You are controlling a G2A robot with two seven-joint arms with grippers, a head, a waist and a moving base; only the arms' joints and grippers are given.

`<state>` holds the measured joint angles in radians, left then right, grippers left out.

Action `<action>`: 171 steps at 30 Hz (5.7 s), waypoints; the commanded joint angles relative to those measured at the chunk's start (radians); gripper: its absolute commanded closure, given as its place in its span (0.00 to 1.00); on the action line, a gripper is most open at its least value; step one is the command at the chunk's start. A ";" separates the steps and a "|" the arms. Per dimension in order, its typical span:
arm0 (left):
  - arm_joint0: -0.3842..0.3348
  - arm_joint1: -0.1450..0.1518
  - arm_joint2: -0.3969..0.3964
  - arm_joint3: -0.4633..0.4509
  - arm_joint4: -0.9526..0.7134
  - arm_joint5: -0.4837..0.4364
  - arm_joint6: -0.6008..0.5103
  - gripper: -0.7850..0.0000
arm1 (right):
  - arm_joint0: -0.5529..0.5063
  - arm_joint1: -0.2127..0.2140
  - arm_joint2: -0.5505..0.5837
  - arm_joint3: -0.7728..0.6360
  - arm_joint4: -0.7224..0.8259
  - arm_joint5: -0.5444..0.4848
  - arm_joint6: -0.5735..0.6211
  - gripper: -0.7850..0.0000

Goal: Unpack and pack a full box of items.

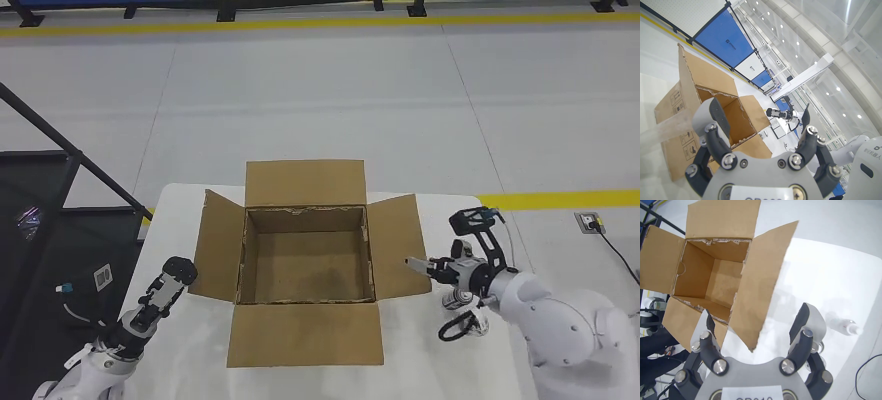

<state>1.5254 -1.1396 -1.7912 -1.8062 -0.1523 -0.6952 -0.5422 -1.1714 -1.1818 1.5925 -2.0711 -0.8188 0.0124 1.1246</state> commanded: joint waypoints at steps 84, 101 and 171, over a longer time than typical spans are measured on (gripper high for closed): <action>0.102 -0.002 -0.083 -0.012 -0.027 -0.045 0.096 0.00 | 0.145 0.059 -0.362 -0.228 -0.318 0.057 0.075 1.00; 0.156 -0.004 -0.111 -0.023 -0.041 -0.068 0.116 0.00 | 0.634 -0.104 -0.910 0.196 -0.335 0.308 0.116 1.00; 0.156 -0.004 -0.111 -0.023 -0.041 -0.068 0.116 0.00 | 0.573 -0.326 -0.922 0.452 -0.571 0.407 -0.098 0.00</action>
<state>1.6817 -1.1433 -1.9019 -1.8292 -0.1930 -0.7635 -0.4265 -0.5388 -1.5315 0.6287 -1.5025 -1.3035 0.4122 0.9862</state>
